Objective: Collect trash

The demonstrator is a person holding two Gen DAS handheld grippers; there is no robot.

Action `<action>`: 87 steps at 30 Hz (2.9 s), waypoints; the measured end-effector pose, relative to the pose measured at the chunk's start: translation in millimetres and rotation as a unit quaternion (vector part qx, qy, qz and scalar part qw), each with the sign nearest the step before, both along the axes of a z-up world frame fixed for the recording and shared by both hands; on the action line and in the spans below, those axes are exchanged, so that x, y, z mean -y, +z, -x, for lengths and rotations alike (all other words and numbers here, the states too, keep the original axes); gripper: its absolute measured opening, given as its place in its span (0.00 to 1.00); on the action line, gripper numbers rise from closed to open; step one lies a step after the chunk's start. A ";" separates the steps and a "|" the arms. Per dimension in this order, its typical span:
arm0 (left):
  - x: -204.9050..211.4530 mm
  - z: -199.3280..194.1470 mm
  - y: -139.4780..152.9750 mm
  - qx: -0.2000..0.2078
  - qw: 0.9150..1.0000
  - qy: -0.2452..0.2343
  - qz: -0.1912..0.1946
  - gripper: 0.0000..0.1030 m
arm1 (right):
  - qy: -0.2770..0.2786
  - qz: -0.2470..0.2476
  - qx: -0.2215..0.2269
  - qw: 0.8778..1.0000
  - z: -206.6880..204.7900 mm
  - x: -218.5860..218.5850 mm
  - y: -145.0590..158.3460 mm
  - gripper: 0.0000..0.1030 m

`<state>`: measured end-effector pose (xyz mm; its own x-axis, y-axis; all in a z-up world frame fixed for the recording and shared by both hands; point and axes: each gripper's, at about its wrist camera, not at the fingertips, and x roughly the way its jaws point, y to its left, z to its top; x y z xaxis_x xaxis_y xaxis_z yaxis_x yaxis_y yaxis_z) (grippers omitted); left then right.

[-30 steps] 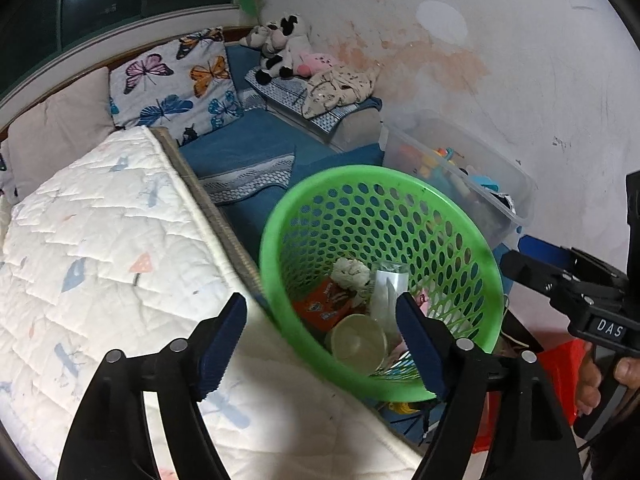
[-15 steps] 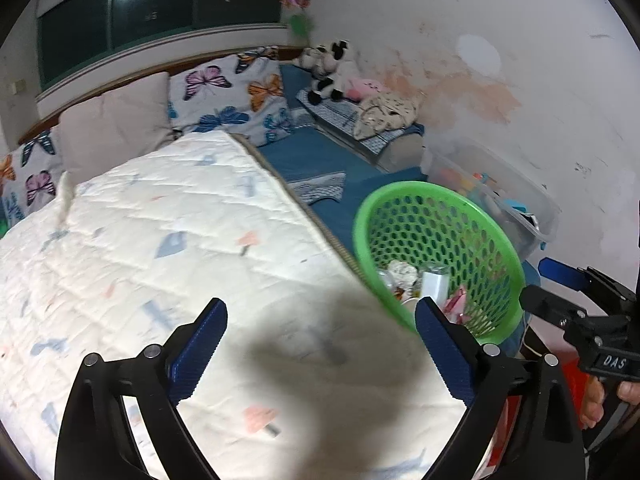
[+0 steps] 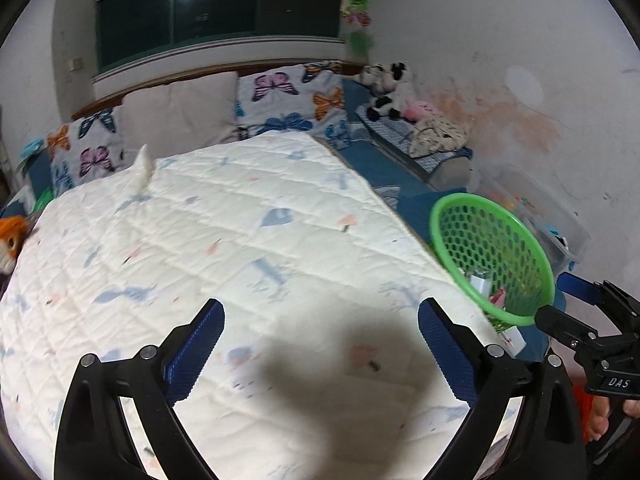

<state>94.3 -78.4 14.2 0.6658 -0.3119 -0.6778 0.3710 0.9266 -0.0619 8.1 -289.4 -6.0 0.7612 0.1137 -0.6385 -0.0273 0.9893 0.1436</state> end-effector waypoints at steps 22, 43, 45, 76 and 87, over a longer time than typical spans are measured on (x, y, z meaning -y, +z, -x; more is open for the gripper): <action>-76.4 36.1 -1.5 0.016 0.996 0.089 0.006 0.93 | 0.032 -0.001 0.007 0.999 3.8 -51.1 3.9 0.91; -85.6 45.0 -2.6 0.014 0.995 0.095 0.008 0.93 | 0.040 -0.001 0.005 0.999 3.4 -63.4 2.9 0.92; -86.0 45.2 -2.5 0.013 0.995 0.095 0.008 0.93 | 0.042 -0.001 0.005 0.999 3.6 -63.5 3.0 0.92; -91.6 50.1 -3.3 0.013 0.995 0.095 0.006 0.93 | 0.046 -0.006 0.003 0.999 0.7 -66.3 1.7 0.93; -85.4 50.9 -4.7 0.013 0.996 0.090 0.001 0.93 | 0.046 -0.008 -0.001 0.999 1.1 -63.7 -3.0 0.93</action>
